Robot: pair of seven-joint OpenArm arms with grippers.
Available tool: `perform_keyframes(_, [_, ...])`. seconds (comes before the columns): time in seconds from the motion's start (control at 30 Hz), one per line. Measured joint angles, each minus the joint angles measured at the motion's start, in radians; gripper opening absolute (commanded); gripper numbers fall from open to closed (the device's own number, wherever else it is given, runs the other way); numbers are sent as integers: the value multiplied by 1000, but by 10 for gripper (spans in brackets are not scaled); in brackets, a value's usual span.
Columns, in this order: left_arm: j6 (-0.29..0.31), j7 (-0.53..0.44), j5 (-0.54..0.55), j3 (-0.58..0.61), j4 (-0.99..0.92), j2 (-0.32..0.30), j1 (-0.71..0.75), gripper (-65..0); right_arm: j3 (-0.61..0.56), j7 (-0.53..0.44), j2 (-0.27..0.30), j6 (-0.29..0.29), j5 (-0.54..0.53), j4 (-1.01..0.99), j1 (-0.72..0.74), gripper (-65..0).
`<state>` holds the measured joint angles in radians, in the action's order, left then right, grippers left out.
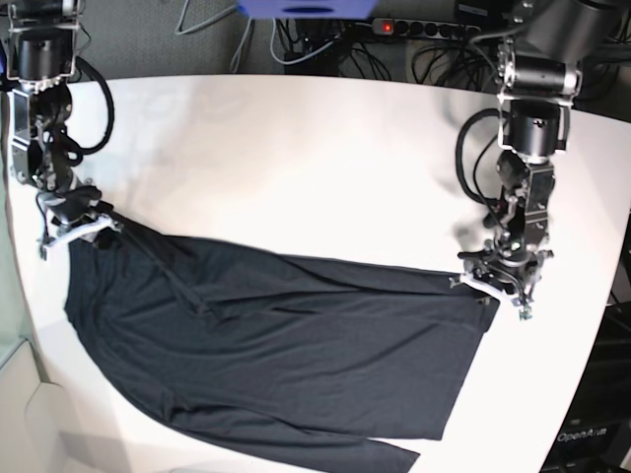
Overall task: Fold the T-shirt properly
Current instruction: 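Pull the held hem back toward the robot base, spreading the shirt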
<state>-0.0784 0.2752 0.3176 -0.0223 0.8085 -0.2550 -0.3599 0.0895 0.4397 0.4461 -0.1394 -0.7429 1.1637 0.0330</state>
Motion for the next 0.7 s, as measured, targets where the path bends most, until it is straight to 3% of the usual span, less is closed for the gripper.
perform_keyframes(0.03, [0, 0, 0, 0, 0, 0, 0, -348, 2, -11, 1, -8, -6, -16, 2, -490])
perform_keyframes(0.17, [107, -8, -4, -5, 0, -11, 11, -348, 2, -53, 14, -22, -21, -65, 7, -490])
perform_keyframes(0.23, [131, -26, -3, -8, 0, -16, 22, -348, 2, -78, 22, -23, -21, -82, 5, -490])
perform_keyframes(0.43, [151, -37, -3, -4, 3, -30, 36, -348, 2, -125, 45, -29, -21, -84, -29, -490])
perform_keyframes(0.7, [167, -37, 2, -2, 10, -50, 53, -348, 2, -117, 47, -25, -12, -5, -91, -490])
